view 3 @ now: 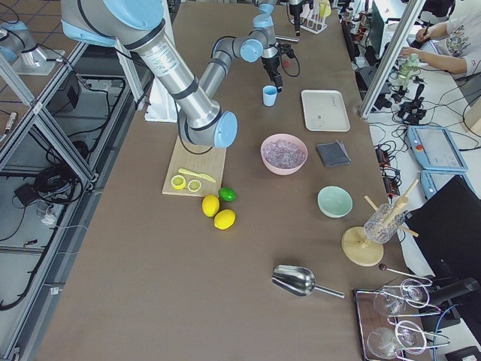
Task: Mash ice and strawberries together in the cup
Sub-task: 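Move the right gripper back over the pink ice bowl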
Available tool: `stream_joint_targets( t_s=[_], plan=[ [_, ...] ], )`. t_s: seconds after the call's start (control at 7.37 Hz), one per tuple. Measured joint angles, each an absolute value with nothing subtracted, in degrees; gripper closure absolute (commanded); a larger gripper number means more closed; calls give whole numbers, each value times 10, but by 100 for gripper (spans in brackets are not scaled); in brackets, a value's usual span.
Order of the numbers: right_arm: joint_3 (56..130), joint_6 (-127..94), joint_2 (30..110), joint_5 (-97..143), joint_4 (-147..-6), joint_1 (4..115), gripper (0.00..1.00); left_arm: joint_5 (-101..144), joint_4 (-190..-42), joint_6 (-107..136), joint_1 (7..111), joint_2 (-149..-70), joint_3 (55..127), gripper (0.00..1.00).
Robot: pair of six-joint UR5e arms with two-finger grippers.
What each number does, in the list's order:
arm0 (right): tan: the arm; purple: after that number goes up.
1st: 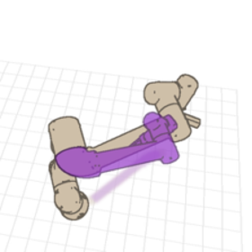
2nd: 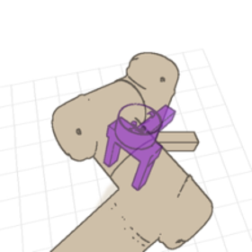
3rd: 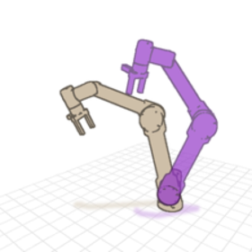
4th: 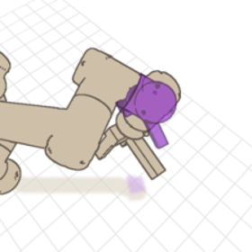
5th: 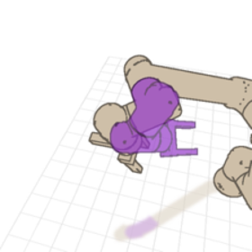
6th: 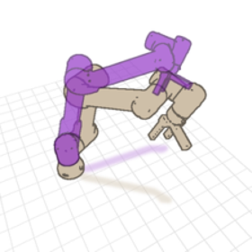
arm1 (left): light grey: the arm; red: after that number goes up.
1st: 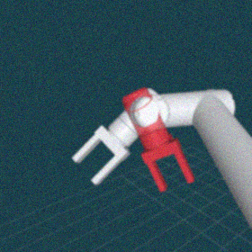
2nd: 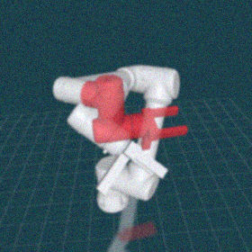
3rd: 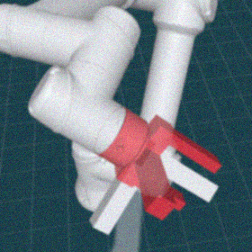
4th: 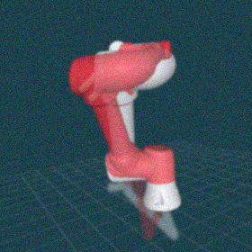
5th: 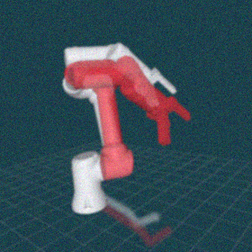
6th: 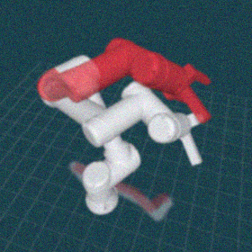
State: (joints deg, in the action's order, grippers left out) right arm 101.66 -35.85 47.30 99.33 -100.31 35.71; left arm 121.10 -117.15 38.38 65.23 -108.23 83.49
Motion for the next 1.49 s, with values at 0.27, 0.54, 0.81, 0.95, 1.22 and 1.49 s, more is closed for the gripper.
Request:
stream_joint_targets(
  t_s=[0.27, 0.54, 0.81, 0.95, 1.22, 1.49],
  plan=[
    [1089, -250, 568, 1039, -1006, 412, 9, 1210, -1177, 397, 652, -1082, 835, 2],
    [1083, -75, 623, 1089, -987, 474, 9, 1206, -1197, 415, 651, -1079, 834, 2],
    [1050, 57, 664, 1124, -933, 508, 4, 1202, -1207, 426, 649, -1075, 839, 2],
    [1039, 80, 687, 1138, -905, 515, 4, 1197, -1209, 428, 649, -1075, 840, 2],
    [1024, 79, 730, 1155, -849, 519, 5, 1191, -1213, 429, 647, -1074, 840, 2],
    [1002, 73, 750, 1154, -809, 518, 3, 1180, -1216, 426, 646, -1075, 839, 2]
  ],
)
